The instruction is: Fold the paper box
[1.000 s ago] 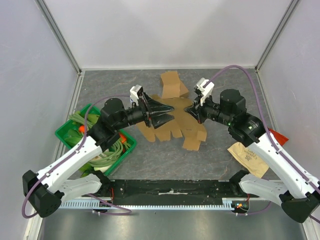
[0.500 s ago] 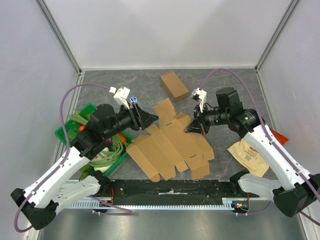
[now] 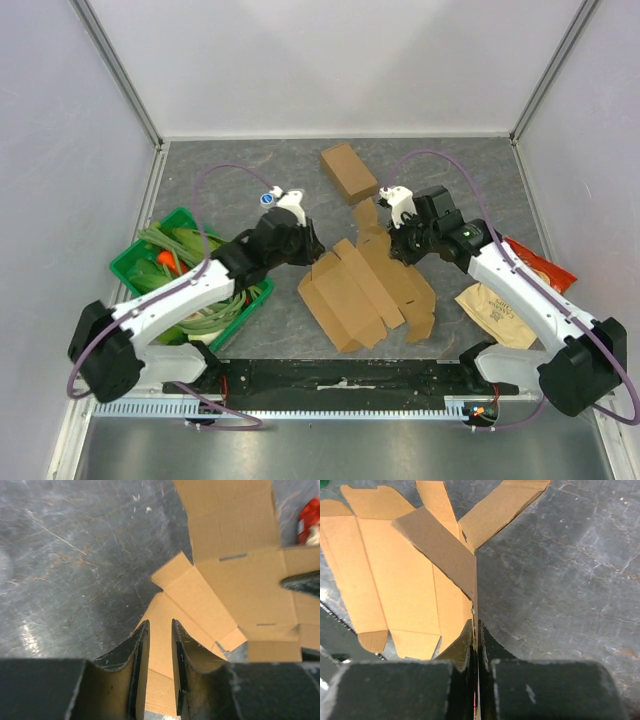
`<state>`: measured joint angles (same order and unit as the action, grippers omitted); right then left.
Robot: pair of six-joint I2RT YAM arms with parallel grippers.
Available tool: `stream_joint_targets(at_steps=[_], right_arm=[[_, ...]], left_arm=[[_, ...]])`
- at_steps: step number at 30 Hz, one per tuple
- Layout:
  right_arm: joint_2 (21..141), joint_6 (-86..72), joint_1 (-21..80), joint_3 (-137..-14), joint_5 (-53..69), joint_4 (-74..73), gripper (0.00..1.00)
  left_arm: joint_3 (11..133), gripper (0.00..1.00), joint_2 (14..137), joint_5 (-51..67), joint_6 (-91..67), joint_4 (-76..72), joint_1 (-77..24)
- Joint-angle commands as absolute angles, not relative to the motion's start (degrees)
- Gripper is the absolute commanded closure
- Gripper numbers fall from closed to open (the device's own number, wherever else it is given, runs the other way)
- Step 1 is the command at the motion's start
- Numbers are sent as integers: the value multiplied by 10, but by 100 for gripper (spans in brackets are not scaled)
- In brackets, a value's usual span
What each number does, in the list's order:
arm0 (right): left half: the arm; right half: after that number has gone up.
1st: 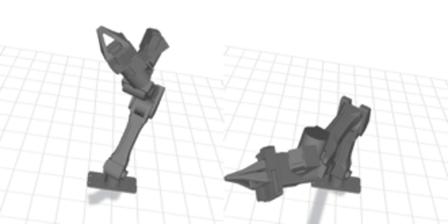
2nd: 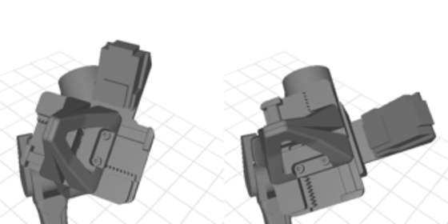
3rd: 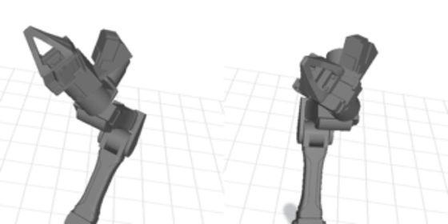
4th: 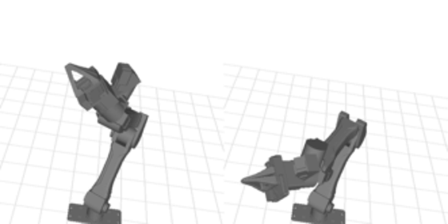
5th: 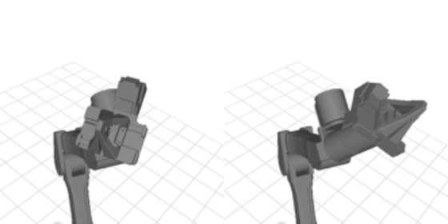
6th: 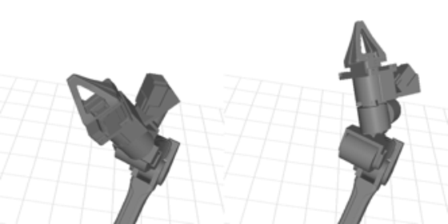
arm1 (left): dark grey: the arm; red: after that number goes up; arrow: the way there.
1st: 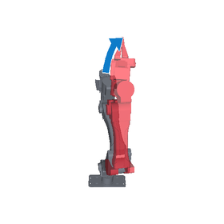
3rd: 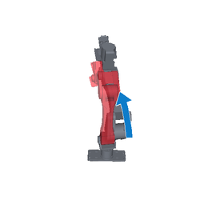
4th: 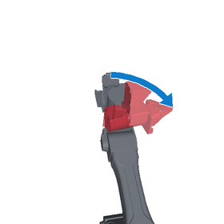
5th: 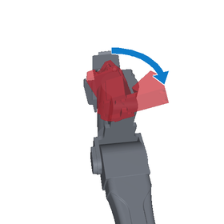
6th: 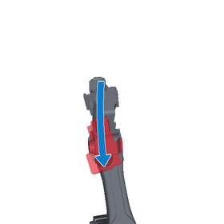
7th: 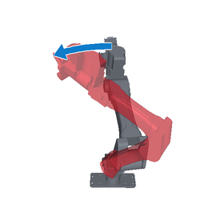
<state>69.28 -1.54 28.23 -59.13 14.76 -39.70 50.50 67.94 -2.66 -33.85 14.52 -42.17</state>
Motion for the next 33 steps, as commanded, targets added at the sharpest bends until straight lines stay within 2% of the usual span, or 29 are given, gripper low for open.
stream_joint_targets(at_steps=[1, 7, 12, 15, 16, 19, 23, 33], right_arm=[[683, 16, 293, -568, 112, -297, 100], [662, 33, 314, -538, 137, -270, 100], [648, 36, 323, -535, 133, -280, 100], [639, 37, 326, -542, 147, -295, 100], [638, 38, 326, -545, 150, -300, 100], [635, 41, 325, -553, 159, -308, 100], [635, 42, 326, -562, 158, -312, 100], [634, 24, 326, -568, 160, -295, 100]], left_arm=[[544, 68, 755, -154, -278, 102, -482], [594, 61, 853, -220, -297, 111, -489], [578, 60, 817, -189, -310, 83, -484], [551, 47, 783, -159, -308, 36, -478], [557, 47, 786, -157, -310, 41, -476], [606, 55, 824, -159, -316, 97, -462], [653, 76, 875, -162, -311, 150, -459], [629, 91, 899, -87, -319, 122, -505]])
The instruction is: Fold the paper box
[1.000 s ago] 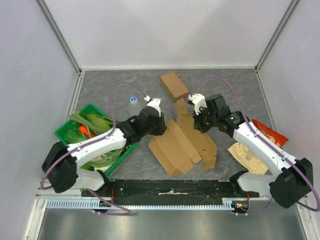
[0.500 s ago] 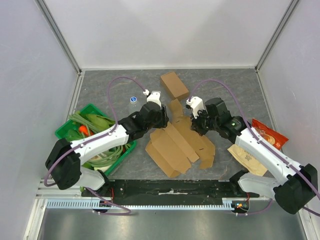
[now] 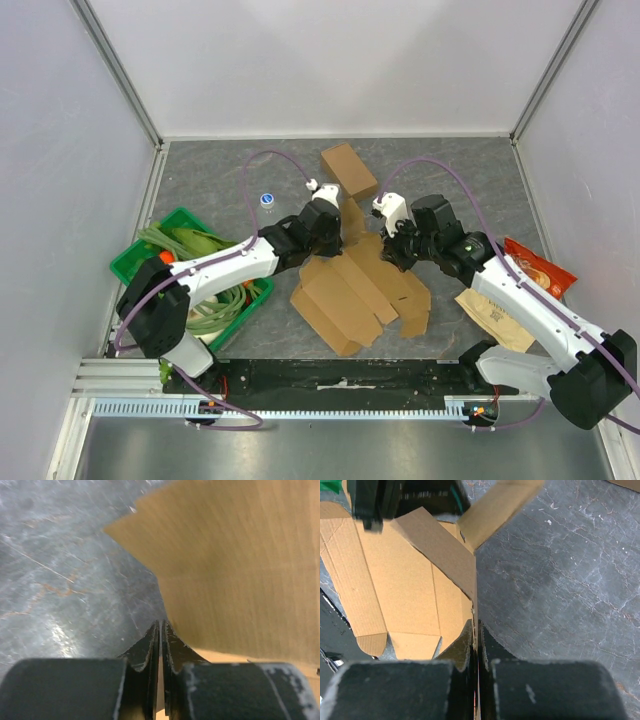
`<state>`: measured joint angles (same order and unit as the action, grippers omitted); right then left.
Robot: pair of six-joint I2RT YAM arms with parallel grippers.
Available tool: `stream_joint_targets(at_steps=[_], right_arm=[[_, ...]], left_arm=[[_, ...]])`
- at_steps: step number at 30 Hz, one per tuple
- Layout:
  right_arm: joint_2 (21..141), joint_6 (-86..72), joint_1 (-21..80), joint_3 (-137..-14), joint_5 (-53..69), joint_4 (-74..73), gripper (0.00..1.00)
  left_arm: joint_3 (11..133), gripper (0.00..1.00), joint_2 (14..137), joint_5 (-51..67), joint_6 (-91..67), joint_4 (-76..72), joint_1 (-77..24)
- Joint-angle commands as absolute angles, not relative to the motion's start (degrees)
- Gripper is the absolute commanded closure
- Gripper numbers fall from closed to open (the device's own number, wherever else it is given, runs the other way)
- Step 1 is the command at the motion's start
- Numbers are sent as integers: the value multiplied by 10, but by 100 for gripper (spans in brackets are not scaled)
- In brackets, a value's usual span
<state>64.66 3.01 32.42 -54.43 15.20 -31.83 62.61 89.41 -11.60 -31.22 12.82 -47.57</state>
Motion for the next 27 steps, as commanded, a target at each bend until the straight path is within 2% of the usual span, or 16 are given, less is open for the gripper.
stream_joint_targets(at_steps=[1, 6, 12, 17, 18, 21, 27], right_arm=[[635, 22, 326, -566, 162, -293, 100], [650, 5, 329, -564, 167, -287, 100], [652, 1, 330, -568, 156, -305, 100], [651, 1, 330, -569, 163, -330, 100], [649, 1, 330, -567, 163, -331, 100], [645, 3, 330, -564, 176, -334, 100], [643, 4, 333, -574, 180, -331, 100]], left_arm=[[622, 91, 890, -91, -317, 110, -515], [590, 91, 895, -47, -355, 68, -536], [579, 89, 867, -76, -321, 73, -535], [542, 70, 731, -76, -306, 20, -526], [538, 69, 719, -56, -309, -15, -520], [559, 69, 711, -27, -319, -24, -496], [642, 78, 789, -3, -315, -4, -491]])
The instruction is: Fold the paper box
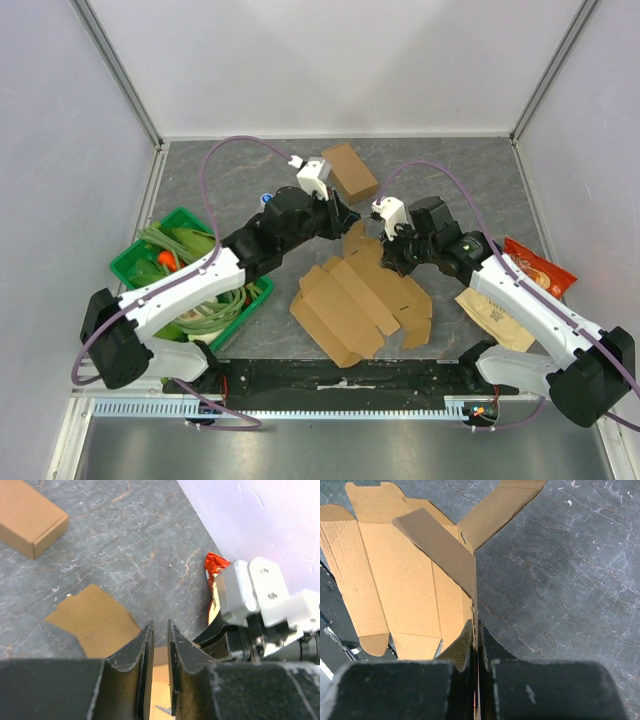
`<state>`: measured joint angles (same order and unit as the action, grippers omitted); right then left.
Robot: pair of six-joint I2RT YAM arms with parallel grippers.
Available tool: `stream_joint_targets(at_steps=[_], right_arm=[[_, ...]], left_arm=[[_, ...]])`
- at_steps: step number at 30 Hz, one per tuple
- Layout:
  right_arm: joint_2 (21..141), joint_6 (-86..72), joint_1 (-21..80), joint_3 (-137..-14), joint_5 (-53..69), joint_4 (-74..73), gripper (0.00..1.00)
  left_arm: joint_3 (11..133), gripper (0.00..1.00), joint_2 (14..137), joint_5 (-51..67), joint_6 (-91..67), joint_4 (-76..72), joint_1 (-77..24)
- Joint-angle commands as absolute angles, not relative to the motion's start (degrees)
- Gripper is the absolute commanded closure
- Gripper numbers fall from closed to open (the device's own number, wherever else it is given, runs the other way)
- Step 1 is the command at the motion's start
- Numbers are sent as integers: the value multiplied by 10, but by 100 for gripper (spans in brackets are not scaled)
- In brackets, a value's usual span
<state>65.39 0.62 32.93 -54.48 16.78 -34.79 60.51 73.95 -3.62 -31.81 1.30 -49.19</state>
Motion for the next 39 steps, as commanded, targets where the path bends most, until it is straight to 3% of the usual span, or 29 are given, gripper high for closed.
stream_joint_targets(at_steps=[1, 8, 13, 15, 22, 23, 28, 36, 39], right_arm=[[645, 4, 334, -577, 181, -330, 100], [647, 1, 337, -589, 173, -330, 100], [656, 6, 336, -590, 170, -330, 100], [658, 13, 336, -592, 164, -340, 100], [660, 35, 336, -609, 144, -386, 100], [659, 35, 336, -609, 145, -387, 100], [660, 36, 336, -613, 156, -392, 100], [658, 38, 337, -615, 172, -396, 100], [661, 39, 338, -617, 174, -397, 100]], left_arm=[[647, 78, 797, -4, -319, -4, -491], [633, 85, 817, 32, -343, -4, -514], [585, 83, 788, 31, -354, -23, -539], [571, 77, 774, 7, -343, -12, -539], [506, 37, 684, -54, -232, -72, -538], [496, 35, 675, -51, -209, -89, -538], [459, 35, 671, -12, -142, -175, -541], [489, 36, 717, -14, -33, -192, -554], [500, 44, 742, 37, 18, -201, -558]])
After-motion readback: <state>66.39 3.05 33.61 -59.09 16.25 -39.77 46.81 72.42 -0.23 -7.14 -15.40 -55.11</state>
